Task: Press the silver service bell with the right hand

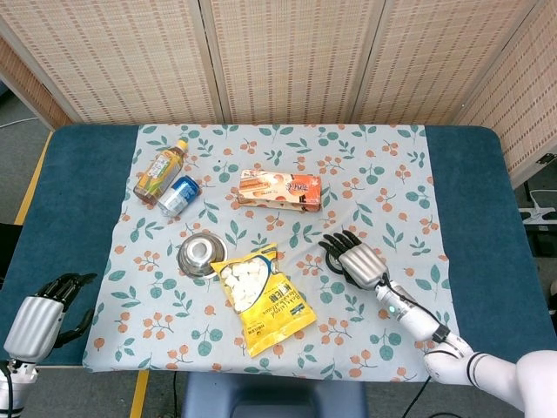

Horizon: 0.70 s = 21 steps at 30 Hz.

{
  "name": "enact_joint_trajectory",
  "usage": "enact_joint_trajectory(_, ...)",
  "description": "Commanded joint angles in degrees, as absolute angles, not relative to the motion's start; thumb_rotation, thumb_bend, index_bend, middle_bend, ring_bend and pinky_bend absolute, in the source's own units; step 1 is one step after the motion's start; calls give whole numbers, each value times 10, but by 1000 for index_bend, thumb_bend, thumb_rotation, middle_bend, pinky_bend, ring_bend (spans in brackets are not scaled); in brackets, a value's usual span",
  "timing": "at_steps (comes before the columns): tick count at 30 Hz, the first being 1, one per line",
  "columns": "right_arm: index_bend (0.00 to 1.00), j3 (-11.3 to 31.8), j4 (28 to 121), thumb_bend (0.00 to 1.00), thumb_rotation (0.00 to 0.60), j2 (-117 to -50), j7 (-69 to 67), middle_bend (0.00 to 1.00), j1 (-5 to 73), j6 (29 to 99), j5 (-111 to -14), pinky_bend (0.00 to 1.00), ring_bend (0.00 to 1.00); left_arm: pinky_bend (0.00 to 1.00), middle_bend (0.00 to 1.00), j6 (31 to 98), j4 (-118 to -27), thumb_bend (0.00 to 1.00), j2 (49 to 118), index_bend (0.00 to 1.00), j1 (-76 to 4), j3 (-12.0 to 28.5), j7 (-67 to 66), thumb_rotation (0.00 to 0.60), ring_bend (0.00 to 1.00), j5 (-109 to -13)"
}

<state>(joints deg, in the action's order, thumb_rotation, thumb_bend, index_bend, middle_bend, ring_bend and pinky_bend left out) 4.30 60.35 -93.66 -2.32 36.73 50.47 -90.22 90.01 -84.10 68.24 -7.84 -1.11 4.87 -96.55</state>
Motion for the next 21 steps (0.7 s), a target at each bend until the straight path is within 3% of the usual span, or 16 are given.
enact_joint_trajectory(1, 0, 36, 567, 1000, 600, -962, -42, 0, 379, 486, -895, 0, 0, 399, 303, 902, -843, 400, 680, 189, -77, -11, 52, 600, 230, -966)
enact_joint_trajectory(9, 0, 1, 445, 1000, 600, -1029, -125, 0, 393, 462, -908, 0, 0, 400, 311, 903, -844, 400, 676, 189, -76, -12, 59, 600, 230, -967)
enact_joint_trajectory(15, 0, -14, 440, 1000, 600, -1023, -136, 0, 388, 503, -930, 0, 0, 400, 312, 901, -844, 400, 674, 189, -76, -13, 60, 600, 230, -966)
enact_joint_trajectory(18, 0, -20, 496, 1000, 600, -964, -85, 0, 357, 610, -956, 0, 0, 400, 313, 905, -847, 400, 671, 189, -74, -13, 60, 600, 230, -966)
enact_joint_trajectory(19, 0, -25, 557, 1000, 600, -914, -36, 0, 329, 658, -961, 0, 0, 400, 313, 906, -848, 400, 670, 189, -72, -13, 59, 600, 231, -964)
enact_joint_trajectory(21, 0, -28, 639, 1000, 600, -856, 26, 0, 301, 686, -952, 0, 0, 400, 313, 906, -850, 400, 669, 189, -71, -12, 57, 600, 230, -961)
